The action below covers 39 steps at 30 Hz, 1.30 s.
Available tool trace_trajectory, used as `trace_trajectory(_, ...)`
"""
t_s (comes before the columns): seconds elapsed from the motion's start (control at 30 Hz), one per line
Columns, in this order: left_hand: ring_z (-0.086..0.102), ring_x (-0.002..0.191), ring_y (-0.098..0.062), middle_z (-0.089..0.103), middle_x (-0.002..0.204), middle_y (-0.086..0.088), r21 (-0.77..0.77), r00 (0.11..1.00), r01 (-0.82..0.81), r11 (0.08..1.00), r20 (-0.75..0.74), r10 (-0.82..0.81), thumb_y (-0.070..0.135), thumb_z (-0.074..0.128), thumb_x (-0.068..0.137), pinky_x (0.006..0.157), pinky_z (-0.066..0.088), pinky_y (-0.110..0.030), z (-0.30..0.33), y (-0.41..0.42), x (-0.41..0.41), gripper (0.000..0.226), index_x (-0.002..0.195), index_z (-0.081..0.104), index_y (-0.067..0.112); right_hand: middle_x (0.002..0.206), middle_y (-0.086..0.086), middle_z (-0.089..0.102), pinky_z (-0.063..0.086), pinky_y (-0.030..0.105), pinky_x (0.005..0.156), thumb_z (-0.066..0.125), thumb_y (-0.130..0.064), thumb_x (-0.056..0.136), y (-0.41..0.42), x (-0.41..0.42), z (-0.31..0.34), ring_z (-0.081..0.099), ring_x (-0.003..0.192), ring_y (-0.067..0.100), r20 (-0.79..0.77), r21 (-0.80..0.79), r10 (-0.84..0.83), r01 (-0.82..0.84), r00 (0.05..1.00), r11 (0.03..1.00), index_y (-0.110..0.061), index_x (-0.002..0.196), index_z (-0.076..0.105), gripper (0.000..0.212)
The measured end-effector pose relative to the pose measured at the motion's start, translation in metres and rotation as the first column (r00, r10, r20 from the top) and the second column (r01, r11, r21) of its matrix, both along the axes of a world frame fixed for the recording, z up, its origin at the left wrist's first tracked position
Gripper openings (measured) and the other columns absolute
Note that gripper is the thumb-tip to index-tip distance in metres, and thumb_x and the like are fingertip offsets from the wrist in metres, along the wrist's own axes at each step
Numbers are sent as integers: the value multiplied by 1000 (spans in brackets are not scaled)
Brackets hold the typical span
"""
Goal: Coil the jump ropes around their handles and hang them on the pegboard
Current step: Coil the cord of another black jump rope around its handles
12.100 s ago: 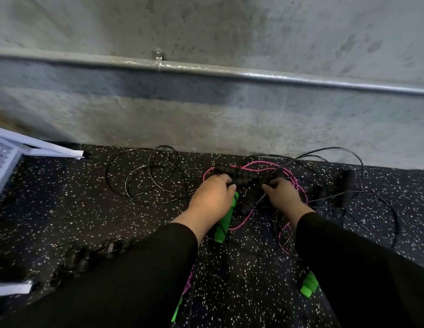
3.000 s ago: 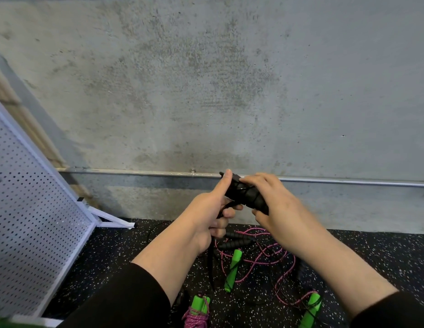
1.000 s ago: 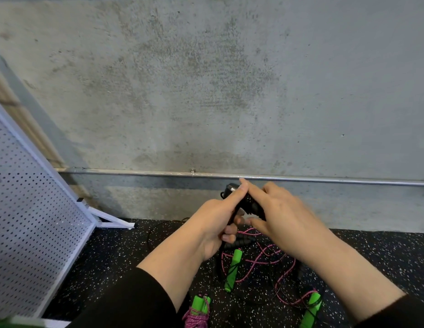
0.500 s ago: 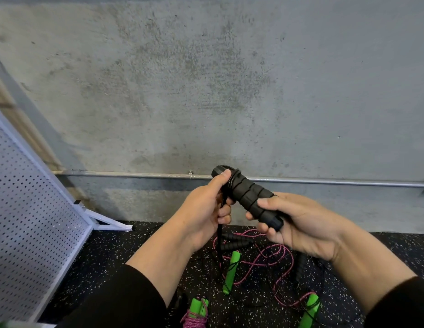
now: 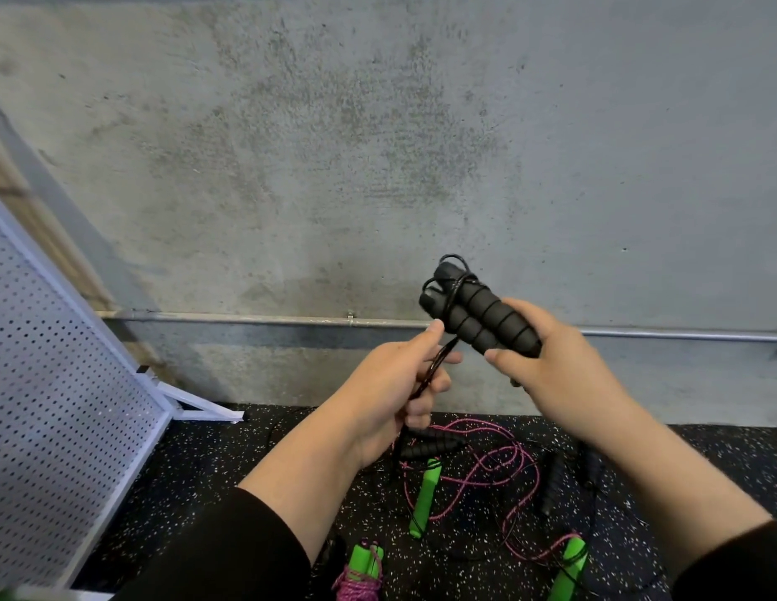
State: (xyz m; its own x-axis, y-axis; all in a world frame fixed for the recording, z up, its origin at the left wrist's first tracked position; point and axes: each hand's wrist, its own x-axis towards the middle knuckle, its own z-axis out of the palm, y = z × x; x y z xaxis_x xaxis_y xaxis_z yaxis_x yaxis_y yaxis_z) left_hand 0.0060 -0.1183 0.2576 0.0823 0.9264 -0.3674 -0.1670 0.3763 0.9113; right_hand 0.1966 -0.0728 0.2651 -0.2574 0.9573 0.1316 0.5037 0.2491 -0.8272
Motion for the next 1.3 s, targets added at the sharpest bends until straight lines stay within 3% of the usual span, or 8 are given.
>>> trace_trajectory(0.1, 28, 44, -9, 49, 64, 3, -38, 998, -51, 998, 28, 52, 59, 54, 97, 46, 21, -23, -1, 2, -2, 68, 122, 64, -3, 108, -16, 67, 44, 19, 79, 65, -33, 96, -4, -7, -6, 61, 97, 6, 218, 109, 53, -78, 975, 991, -49, 139, 46, 49)
trace_trajectory(0.23, 27, 45, -9, 47, 64, 3, -77, 996, -72, 994, 53, 76, 60, 55, 96, 44, 20, -22, -1, 1, -5, 65, 120, 65, 0, 141, -13, 55, 33, 17, 98, 31, -49, 105, -7, -12, -6, 48, 132, 7, 216, 9, 113, -118, 970, 993, -40, 154, 35, 50)
trace_trajectory(0.53, 36, 48, -12, 54, 71, 0, -85, 1000, -28, 996, 9, 29, 71, 53, 92, 45, 29, -24, -3, 2, -4, 76, 124, 65, 3, 115, -12, 49, 35, 34, 99, 57, -35, 100, -10, -18, -12, 39, 114, 14, 262, 182, -23, -27, 965, 983, -36, 147, 40, 50)
trace_trajectory(0.7, 27, 44, -11, 52, 64, 2, -58, 999, -42, 997, -33, 40, 75, 52, 89, 49, 22, -26, -2, 2, -3, 83, 119, 68, 0, 118, -3, 56, 41, 43, 91, 80, -29, 82, -7, -16, -16, 44, 107, 24, 400, 348, -125, -24, 908, 937, -24, 122, 61, 44)
trace_trajectory(0.97, 22, 43, -8, 45, 56, 6, -66, 983, -185, 981, -24, 184, 57, 62, 94, 44, 17, -23, -7, 5, -5, 44, 90, 65, 14, 122, -3, 53, 39, 40, 88, 89, -38, 70, -11, -26, -25, 48, 108, 24, 384, 438, -42, -142, 922, 888, -26, 111, 68, 48)
trace_trajectory(1.07, 21, 43, -8, 44, 56, 5, -50, 977, -213, 976, -12, 212, 49, 61, 97, 44, 15, -24, -6, 5, -7, 35, 78, 58, 19, 117, -11, 50, 37, 23, 94, 71, -48, 84, -14, -25, -17, 48, 109, 5, 216, 344, 89, -161, 972, 925, -32, 113, 65, 33)
trace_trajectory(1.13, 19, 44, -9, 43, 56, 5, -38, 977, -214, 976, 8, 215, 46, 61, 96, 46, 14, -25, -6, 6, -8, 35, 72, 56, 21, 105, -11, 55, 40, 12, 84, 58, -41, 97, -16, -25, -11, 52, 92, -6, -95, 146, 111, -96, 989, 985, -36, 111, 57, 14)
trace_trajectory(1.3, 21, 46, -9, 43, 59, 5, -4, 986, -169, 986, 13, 169, 40, 62, 97, 49, 14, -26, -8, 6, -1, 27, 78, 55, 23, 111, 7, 72, 56, 48, 95, 48, -34, 106, -14, -29, -10, 67, 95, 22, -601, -452, -207, -115, 772, 885, -21, 123, 62, 26)
